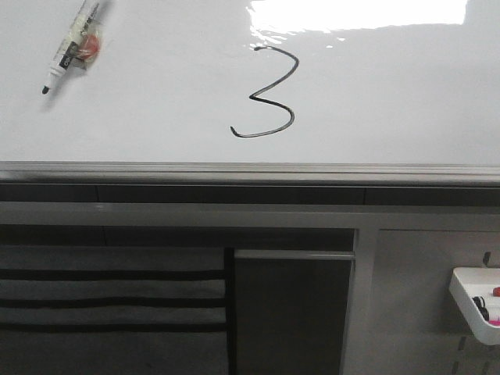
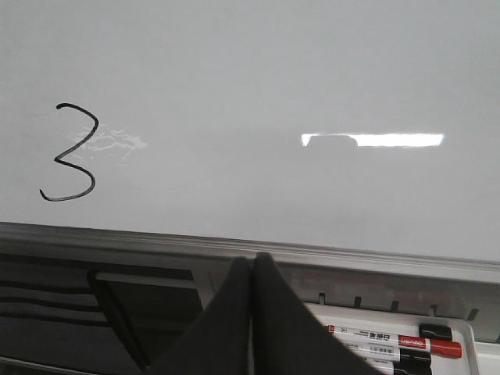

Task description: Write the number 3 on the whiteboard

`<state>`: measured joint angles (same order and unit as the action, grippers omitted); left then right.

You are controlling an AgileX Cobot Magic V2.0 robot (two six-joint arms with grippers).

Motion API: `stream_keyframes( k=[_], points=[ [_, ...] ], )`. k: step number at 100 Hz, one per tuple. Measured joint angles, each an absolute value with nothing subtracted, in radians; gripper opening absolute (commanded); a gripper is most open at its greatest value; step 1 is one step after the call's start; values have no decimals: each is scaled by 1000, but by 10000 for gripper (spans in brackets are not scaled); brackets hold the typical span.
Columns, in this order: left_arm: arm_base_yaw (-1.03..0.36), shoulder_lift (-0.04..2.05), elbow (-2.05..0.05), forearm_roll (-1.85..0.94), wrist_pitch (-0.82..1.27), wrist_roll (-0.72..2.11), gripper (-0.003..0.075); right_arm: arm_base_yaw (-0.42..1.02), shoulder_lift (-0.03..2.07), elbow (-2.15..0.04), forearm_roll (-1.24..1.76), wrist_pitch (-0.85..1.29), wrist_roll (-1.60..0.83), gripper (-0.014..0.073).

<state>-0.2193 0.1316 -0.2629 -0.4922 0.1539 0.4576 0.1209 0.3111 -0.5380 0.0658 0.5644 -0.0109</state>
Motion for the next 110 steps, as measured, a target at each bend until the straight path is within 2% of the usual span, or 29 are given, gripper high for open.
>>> stream_keyframes(
  k=[25,45,54,69,110],
  points=[
    [-186,123,-197,-470,114,445,-18,121,311,-538,66,560,-11,-74],
    [-122,29,-120,-113,114,138,-18,121,311,-538,66,560,-10,-74],
    [-110,6,-81,-41,93,52,-18,121,311,-538,66,560,-10,-74],
    [-110,-6,6,-12,-22,17,-18,121,311,-538,66,560,-10,-74],
    [-110,-6,6,0,-52,13,-18,121,311,-538,66,559,-10,-74]
  ],
)
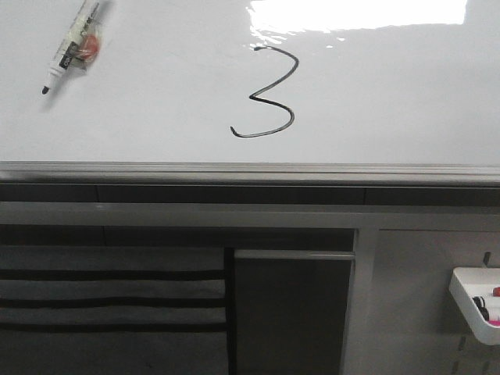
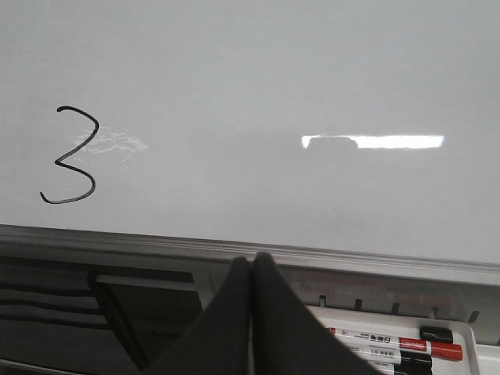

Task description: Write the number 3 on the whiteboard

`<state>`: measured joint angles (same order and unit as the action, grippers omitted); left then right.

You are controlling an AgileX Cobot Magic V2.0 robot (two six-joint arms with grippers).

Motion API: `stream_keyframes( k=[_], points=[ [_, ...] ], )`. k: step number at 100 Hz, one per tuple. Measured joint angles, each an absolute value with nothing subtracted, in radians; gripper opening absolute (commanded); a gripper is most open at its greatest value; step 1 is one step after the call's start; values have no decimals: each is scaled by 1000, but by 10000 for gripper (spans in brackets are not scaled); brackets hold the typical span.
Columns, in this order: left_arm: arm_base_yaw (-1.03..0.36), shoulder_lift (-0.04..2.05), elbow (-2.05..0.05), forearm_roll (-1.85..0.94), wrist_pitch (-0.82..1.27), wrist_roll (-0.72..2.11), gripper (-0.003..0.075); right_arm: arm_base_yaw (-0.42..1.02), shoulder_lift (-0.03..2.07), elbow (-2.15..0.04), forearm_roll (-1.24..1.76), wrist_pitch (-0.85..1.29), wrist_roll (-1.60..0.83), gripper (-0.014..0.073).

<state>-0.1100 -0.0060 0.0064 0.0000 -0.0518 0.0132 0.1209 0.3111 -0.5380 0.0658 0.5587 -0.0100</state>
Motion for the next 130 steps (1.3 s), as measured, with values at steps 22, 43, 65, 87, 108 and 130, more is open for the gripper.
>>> stream_keyframes(
  k=[22,43,65,87,108,130],
  points=[
    [-110,-6,6,0,-52,11,-18,121,311,-538,66,559,-10,-74],
    [-110,-6,6,0,-53,11,-18,121,311,-538,66,559,-10,-74],
    [-110,-6,6,0,-53,11,-18,104,234,-470,66,491,-9,-74],
    [-110,-6,6,0,-53,11,-18,16,21,-183,74,212,-9,-74],
    [-110,-6,6,0,-53,11,-18,3,-8,17,97,49,-9,-74],
    [-110,-6,6,0,-53,11,-18,3,-8,17,102,21,-9,-74]
  ],
)
